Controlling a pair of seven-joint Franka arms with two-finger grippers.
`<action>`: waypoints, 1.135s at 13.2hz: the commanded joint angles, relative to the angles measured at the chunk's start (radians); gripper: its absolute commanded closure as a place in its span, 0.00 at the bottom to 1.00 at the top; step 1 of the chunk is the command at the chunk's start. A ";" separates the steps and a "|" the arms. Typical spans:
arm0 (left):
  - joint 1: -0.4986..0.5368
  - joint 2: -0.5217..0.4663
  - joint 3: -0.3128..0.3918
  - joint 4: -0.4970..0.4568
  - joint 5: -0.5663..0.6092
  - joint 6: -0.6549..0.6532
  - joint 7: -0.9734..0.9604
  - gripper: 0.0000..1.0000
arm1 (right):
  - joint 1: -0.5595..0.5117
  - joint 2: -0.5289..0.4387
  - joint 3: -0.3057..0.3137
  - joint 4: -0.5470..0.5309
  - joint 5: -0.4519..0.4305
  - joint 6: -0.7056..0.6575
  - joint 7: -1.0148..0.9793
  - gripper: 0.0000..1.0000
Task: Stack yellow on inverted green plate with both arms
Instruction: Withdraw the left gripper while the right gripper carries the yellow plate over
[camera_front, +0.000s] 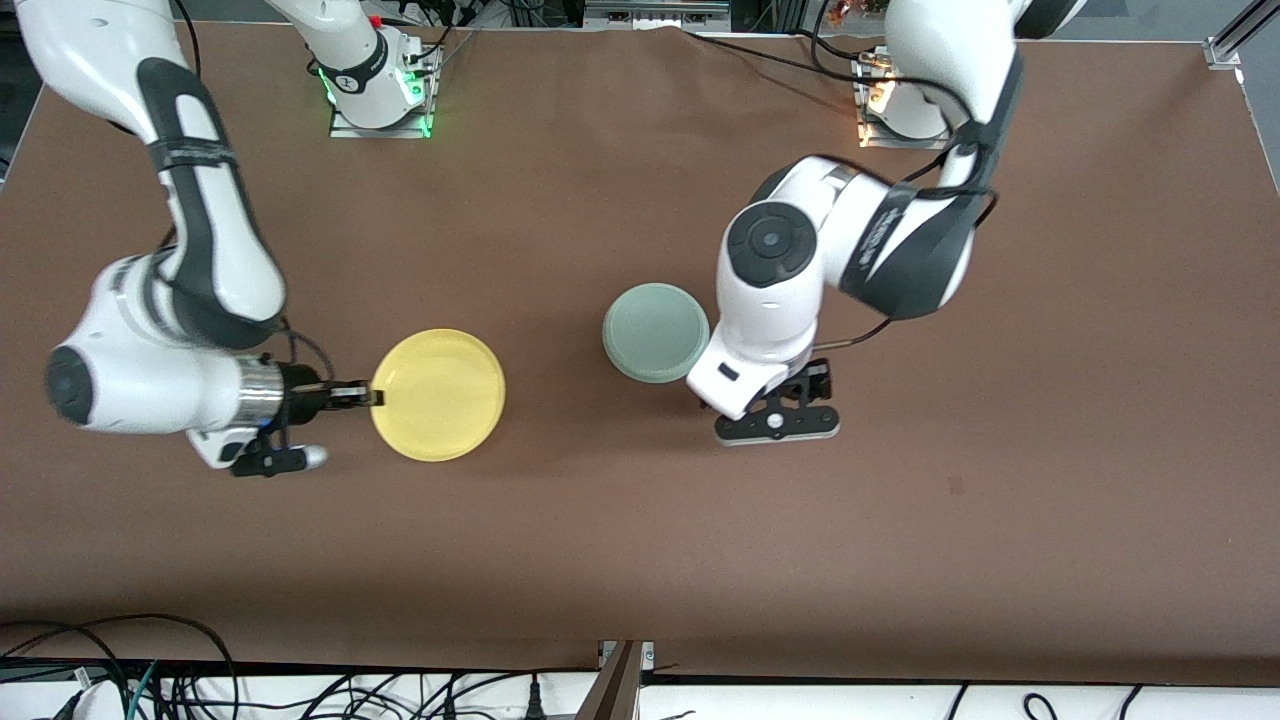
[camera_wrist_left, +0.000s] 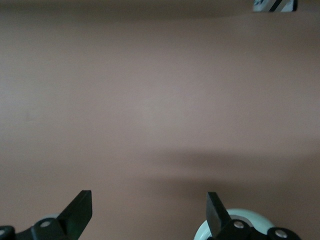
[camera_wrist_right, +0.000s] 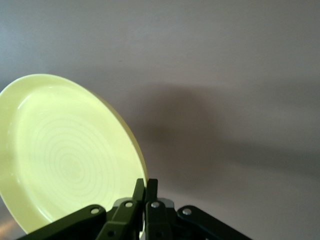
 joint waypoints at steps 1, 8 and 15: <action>0.151 -0.129 -0.012 -0.043 -0.175 -0.117 0.214 0.00 | -0.006 -0.142 0.106 -0.281 0.019 0.222 0.099 1.00; 0.419 -0.357 -0.007 -0.148 -0.261 -0.362 0.562 0.00 | 0.075 -0.156 0.308 -0.502 0.014 0.570 0.363 1.00; 0.464 -0.658 0.005 -0.597 -0.221 -0.191 0.561 0.00 | 0.235 -0.080 0.303 -0.537 0.014 0.760 0.492 1.00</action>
